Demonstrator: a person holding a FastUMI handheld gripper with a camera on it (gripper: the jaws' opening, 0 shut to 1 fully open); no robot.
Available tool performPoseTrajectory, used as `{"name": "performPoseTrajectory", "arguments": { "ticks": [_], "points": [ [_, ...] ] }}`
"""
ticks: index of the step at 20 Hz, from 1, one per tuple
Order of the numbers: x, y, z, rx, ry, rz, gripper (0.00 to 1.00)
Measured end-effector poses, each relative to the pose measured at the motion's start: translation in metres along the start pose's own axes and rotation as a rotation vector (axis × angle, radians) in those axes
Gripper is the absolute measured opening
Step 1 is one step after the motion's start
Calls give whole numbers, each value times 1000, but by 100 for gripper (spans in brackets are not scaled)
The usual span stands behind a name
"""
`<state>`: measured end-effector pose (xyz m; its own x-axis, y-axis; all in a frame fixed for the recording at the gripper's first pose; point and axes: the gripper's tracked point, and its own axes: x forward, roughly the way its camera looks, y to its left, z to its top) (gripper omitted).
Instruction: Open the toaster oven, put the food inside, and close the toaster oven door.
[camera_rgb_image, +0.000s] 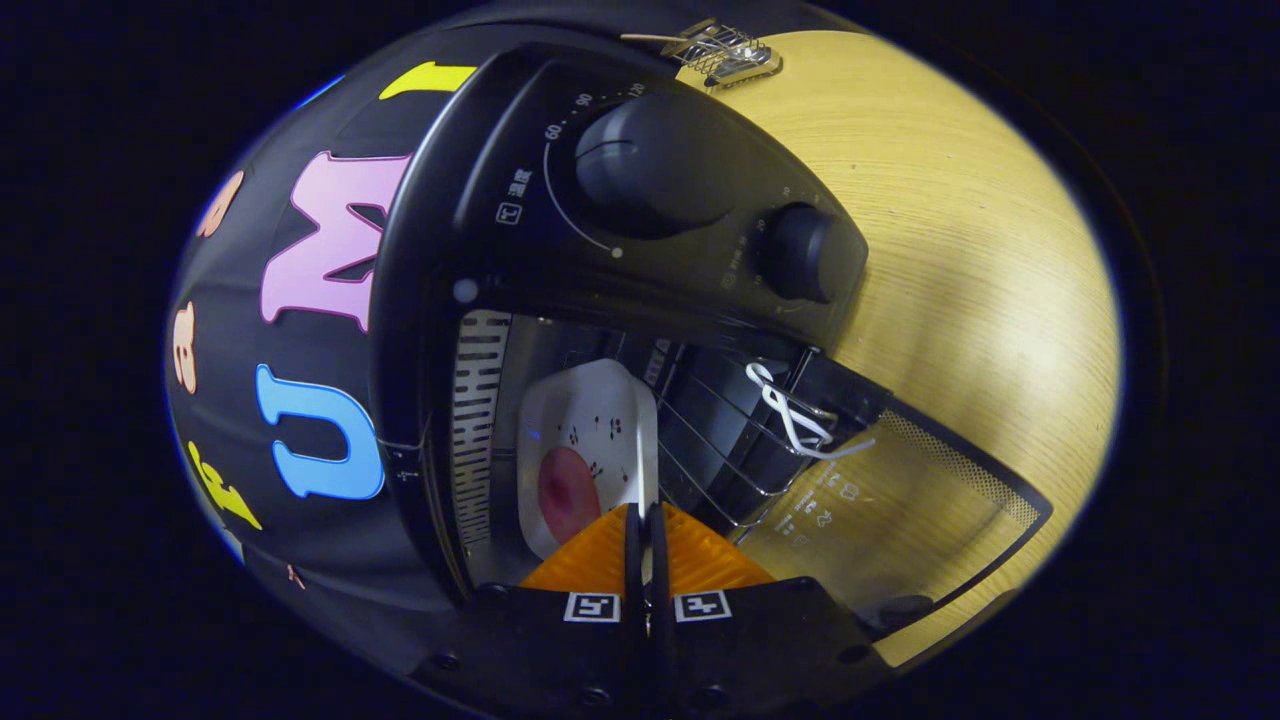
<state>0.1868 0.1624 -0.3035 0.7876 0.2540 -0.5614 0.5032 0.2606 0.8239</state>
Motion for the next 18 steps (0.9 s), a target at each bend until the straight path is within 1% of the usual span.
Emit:
{"name": "performPoseTrajectory", "arguments": {
  "ticks": [2, 3, 4, 5, 6, 7, 9, 10, 12, 18],
  "points": [
    [-2, 8, 2, 10, -18, 19, 9],
    [-1, 13, 1, 16, -24, 36, 14],
    [-9, 16, 0, 21, -17, 43, 13],
    [-11, 19, -6, 28, 2, 58, 20],
    [-14, 25, -9, 28, 13, 76, 20],
    [-19, 28, -13, 16, 21, 78, 39],
    [-31, 31, -22, -25, 25, 92, 41],
    [-37, 34, -28, -42, 44, 109, 59],
    [-52, 31, -46, -88, 111, 111, 96],
    [-84, 15, -67, -303, 162, 91, 98]
  ]
}}
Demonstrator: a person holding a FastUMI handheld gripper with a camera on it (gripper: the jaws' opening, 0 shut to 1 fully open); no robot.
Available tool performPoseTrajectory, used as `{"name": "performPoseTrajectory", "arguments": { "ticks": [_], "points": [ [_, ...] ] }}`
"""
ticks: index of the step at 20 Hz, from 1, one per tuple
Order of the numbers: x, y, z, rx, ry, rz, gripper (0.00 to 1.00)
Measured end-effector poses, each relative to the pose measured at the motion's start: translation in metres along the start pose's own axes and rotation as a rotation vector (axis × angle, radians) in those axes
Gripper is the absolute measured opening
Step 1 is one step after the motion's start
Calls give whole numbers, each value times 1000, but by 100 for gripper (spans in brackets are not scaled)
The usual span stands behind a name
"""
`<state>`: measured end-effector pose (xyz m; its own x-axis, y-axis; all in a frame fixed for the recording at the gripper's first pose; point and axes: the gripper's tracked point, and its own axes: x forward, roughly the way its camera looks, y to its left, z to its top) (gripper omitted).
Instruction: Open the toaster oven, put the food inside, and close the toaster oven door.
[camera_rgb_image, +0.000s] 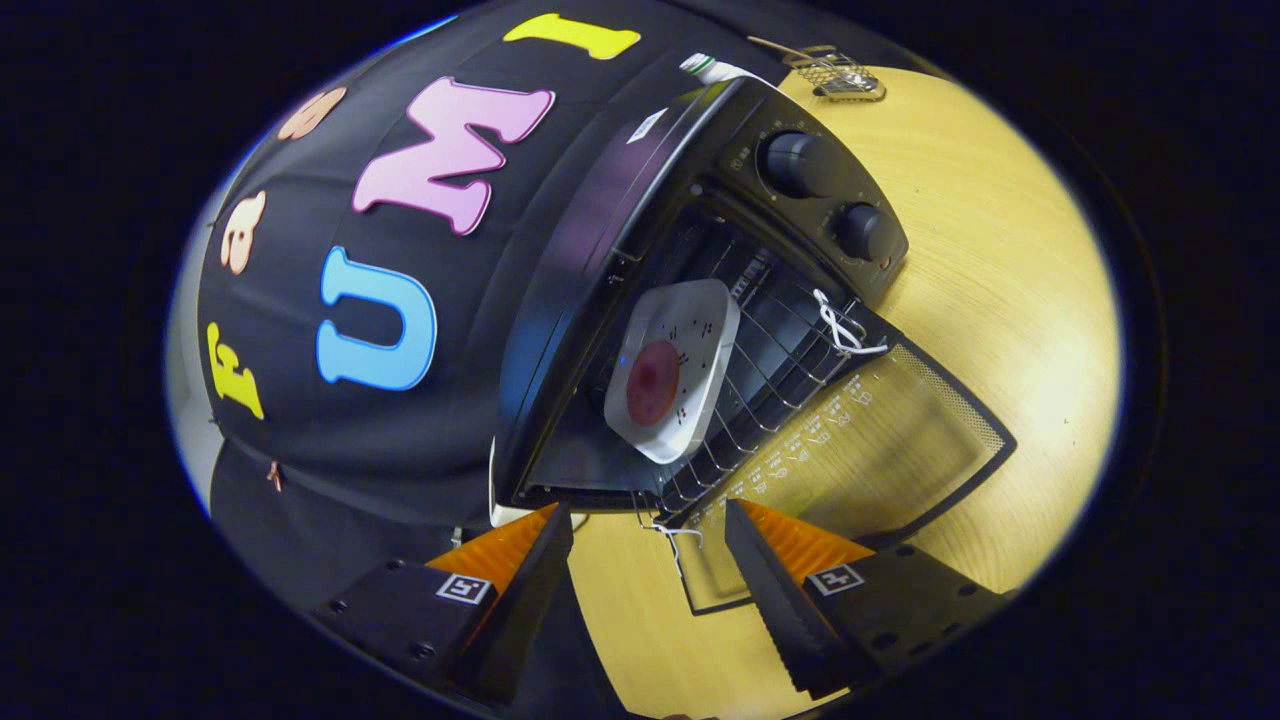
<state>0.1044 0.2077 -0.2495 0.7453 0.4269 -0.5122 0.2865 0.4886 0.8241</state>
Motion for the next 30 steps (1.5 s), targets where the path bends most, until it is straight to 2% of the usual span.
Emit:
{"name": "performPoseTrajectory", "arguments": {
  "ticks": [12, 17, 28, 30],
  "points": [
    [-37, -39, -33, -550, 55, -108, 98],
    [-43, -69, -51, -780, 102, -200, 99],
    [-44, -121, -57, -928, 212, -442, 99],
    [-39, -126, -59, -938, 220, -460, 99]
  ]
}}
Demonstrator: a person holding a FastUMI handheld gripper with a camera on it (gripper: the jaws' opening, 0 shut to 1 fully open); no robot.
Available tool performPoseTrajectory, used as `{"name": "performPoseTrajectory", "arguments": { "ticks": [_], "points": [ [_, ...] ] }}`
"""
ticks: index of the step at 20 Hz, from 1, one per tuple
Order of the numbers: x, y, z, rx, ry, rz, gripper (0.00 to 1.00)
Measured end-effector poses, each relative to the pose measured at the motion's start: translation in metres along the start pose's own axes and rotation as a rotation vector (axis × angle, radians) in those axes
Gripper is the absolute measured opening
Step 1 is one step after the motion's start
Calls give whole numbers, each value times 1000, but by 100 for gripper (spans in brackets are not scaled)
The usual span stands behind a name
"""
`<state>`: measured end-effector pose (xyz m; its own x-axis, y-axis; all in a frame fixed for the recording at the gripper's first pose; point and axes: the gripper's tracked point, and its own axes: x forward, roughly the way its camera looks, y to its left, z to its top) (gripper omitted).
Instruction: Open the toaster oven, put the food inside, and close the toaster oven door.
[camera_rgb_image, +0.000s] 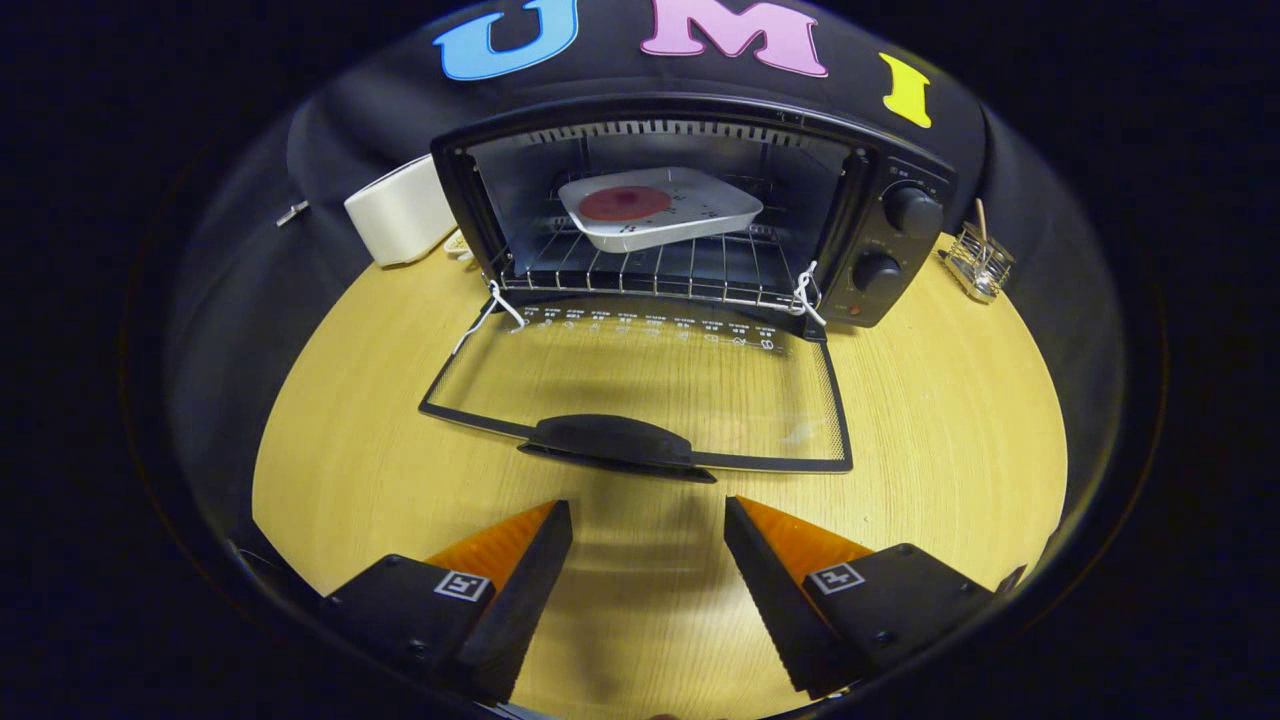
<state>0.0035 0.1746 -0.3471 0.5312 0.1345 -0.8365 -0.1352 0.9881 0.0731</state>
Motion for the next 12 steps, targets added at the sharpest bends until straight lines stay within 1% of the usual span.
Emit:
{"name": "performPoseTrajectory", "arguments": {
  "ticks": [8, 12],
  "points": [
    [25, -5, -3, 37, 56, -60, 99],
    [32, -2, 3, 60, 50, -61, 99]
  ]
}}
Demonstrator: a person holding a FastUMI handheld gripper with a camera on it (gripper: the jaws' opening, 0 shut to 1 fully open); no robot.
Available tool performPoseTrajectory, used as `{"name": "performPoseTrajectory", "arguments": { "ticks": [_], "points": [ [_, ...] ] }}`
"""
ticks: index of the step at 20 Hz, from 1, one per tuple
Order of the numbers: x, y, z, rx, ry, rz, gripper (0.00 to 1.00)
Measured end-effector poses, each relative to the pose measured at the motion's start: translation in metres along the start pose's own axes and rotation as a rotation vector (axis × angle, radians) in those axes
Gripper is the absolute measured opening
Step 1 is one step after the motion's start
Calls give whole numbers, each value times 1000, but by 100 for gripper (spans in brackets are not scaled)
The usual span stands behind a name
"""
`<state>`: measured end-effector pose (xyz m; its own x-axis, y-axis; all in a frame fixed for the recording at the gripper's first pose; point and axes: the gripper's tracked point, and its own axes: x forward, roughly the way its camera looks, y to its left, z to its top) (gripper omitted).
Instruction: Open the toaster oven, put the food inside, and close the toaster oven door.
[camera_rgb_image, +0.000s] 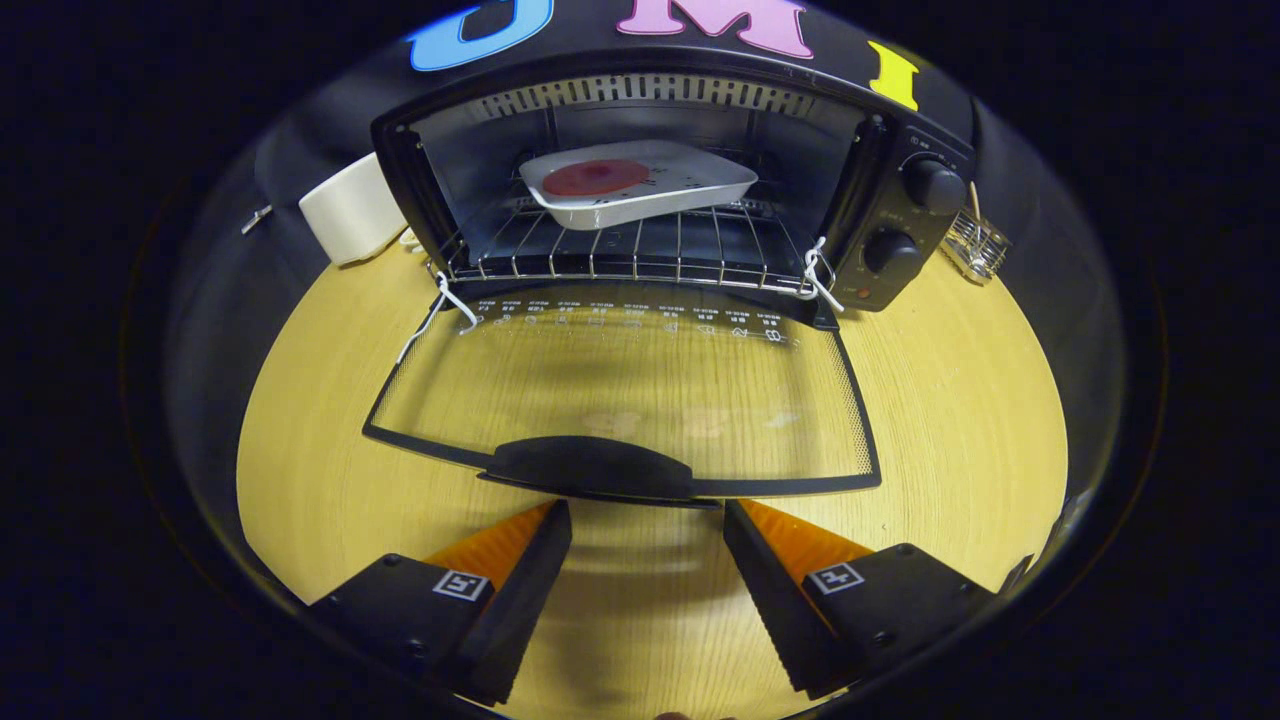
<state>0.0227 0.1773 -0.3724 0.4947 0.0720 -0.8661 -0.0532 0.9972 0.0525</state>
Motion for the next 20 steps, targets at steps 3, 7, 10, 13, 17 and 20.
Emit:
{"name": "performPoseTrajectory", "arguments": {
  "ticks": [3, 7, 10, 13, 17, 20],
  "points": [
    [1, -1, 2, 10, 1, -4, 99],
    [-8, -1, 10, -26, -40, 1, 100],
    [-26, 1, 19, -70, -89, 17, 99],
    [-46, 2, 29, -90, -137, 39, 99],
    [-68, 5, 42, -59, -207, 75, 99],
    [-85, 7, 70, -56, -280, 90, 99]
  ]
}}
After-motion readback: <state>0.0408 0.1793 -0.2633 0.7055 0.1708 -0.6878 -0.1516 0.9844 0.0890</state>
